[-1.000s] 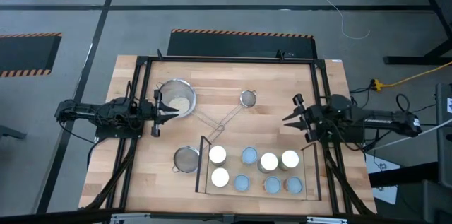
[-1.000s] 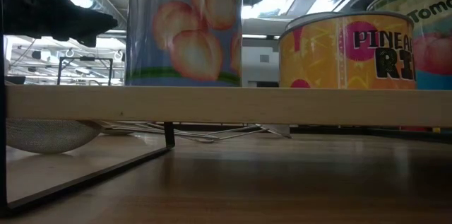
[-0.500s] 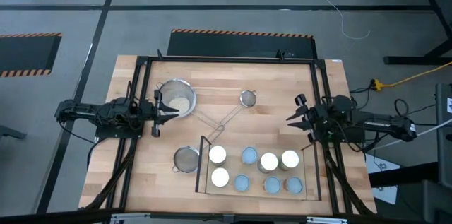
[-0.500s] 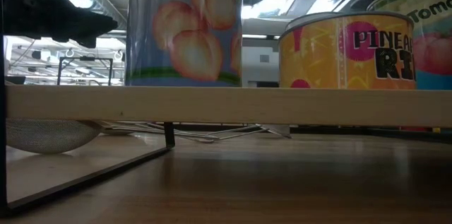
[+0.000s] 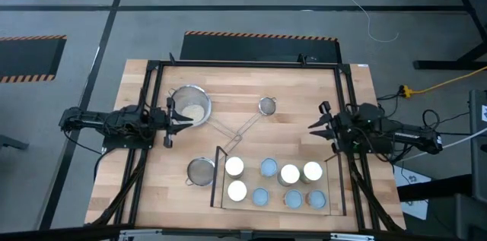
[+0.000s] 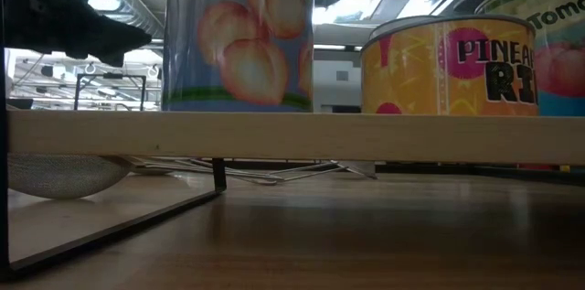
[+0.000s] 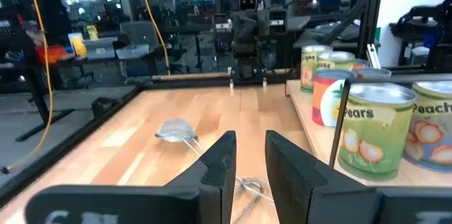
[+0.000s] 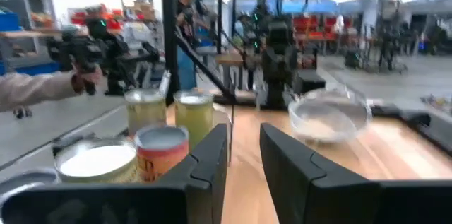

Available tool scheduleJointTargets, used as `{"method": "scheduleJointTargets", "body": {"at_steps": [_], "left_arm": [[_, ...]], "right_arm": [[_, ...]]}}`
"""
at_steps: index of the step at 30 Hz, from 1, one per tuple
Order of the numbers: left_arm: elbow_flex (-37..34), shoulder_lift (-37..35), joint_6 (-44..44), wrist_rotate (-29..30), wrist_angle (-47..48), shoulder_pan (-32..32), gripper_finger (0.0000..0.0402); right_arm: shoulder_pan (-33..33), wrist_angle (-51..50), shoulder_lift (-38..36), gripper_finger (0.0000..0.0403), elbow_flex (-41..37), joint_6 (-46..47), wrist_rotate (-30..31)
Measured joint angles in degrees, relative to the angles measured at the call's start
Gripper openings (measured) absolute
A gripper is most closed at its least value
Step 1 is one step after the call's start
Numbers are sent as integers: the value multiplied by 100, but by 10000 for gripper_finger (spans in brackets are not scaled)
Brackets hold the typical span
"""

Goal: Pick and place cans onto a shelf
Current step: Return to Home Position

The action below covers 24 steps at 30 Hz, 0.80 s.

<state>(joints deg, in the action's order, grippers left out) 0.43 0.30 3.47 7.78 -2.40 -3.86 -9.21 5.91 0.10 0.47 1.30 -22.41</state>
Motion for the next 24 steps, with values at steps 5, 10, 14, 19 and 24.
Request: {"method": "scheduleJointTargets", "body": {"at_steps": [5,10,14,19,24], "left_arm": [[0,11,-40,-72,55,0,69],[0,10,-39,-89,62,0,69],[0,10,-35,-87,62,0,69],[0,10,8,-87,63,0,69],[0,10,8,-89,64,0,69]], "right_arm": [[0,-158,0,90,-2,-19,61],[0,-188,0,90,-2,-28,377],[0,-203,2,90,-2,-17,478],[0,-203,11,90,-2,-17,478],[0,-203,11,90,-2,-13,481]]}}
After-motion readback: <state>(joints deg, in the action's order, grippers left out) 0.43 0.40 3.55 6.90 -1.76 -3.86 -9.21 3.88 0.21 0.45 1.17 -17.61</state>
